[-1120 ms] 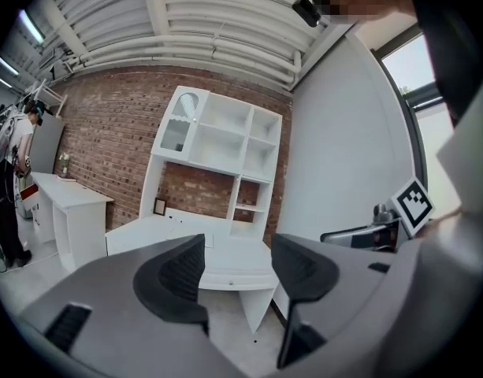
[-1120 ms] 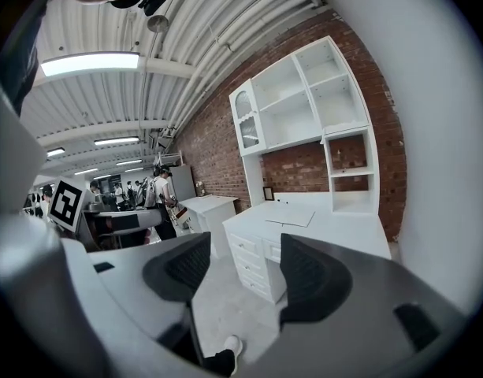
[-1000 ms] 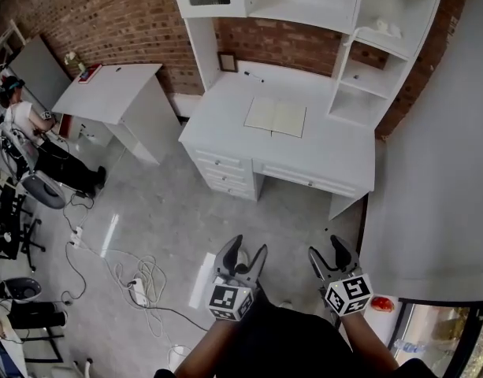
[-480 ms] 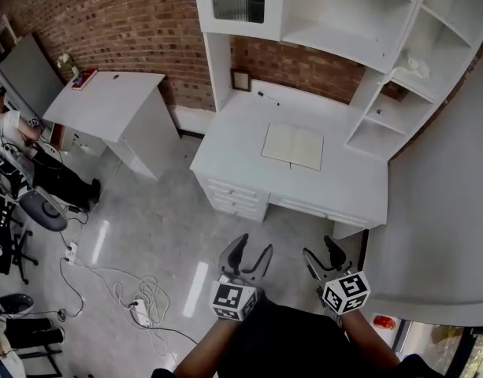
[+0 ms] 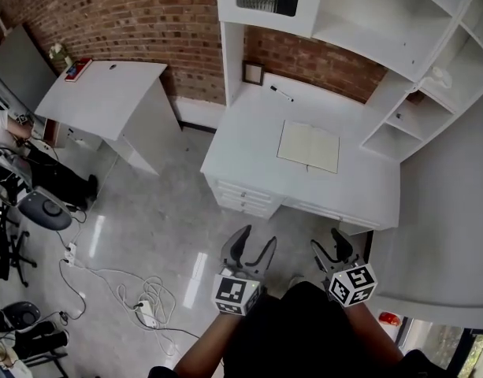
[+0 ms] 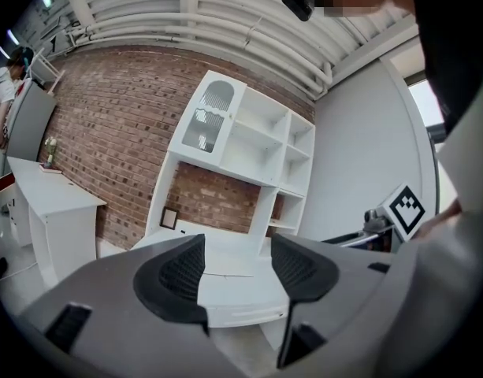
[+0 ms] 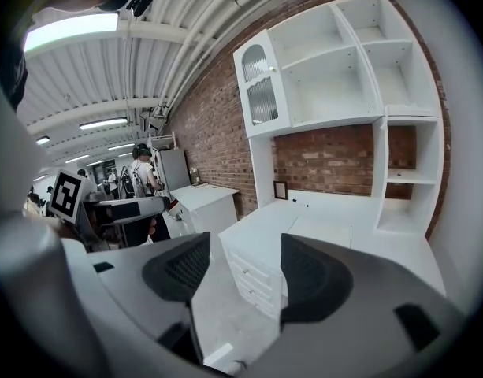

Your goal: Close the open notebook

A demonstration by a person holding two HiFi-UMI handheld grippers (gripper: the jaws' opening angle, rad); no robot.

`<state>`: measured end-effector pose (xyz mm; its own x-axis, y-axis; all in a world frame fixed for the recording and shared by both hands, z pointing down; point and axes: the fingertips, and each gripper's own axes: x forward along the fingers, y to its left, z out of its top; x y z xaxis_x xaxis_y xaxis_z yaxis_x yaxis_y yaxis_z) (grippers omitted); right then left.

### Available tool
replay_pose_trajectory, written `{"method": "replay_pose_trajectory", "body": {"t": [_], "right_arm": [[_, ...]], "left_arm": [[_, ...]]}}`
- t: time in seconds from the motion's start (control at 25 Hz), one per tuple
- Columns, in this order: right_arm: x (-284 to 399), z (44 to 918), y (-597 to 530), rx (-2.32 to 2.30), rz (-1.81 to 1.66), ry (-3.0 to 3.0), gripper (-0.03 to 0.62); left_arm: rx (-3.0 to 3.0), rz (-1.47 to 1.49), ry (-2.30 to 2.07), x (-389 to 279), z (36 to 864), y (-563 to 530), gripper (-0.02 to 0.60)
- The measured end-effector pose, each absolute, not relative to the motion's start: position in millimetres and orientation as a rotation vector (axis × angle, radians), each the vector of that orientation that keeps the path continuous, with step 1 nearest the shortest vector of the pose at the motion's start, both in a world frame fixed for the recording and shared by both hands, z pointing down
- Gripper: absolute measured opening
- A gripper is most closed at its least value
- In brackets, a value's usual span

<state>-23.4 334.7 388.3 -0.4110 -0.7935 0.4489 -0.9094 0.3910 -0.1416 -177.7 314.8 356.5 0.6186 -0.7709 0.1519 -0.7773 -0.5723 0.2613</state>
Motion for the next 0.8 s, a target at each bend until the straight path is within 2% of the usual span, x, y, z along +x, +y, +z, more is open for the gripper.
{"method": "replay_pose_trajectory", "body": {"t": [0.36,0.8], "right_arm": [[3,401,293,1.555,0.53,-2.277,0.268],[20,421,170,1.496,0.572,-2.325,0.268]], "left_arm": [[2.487,0.041,-1.259,-178,372,285,0.242],[2.389,0.063,-1.33,-174,383,196,0.242]]}}
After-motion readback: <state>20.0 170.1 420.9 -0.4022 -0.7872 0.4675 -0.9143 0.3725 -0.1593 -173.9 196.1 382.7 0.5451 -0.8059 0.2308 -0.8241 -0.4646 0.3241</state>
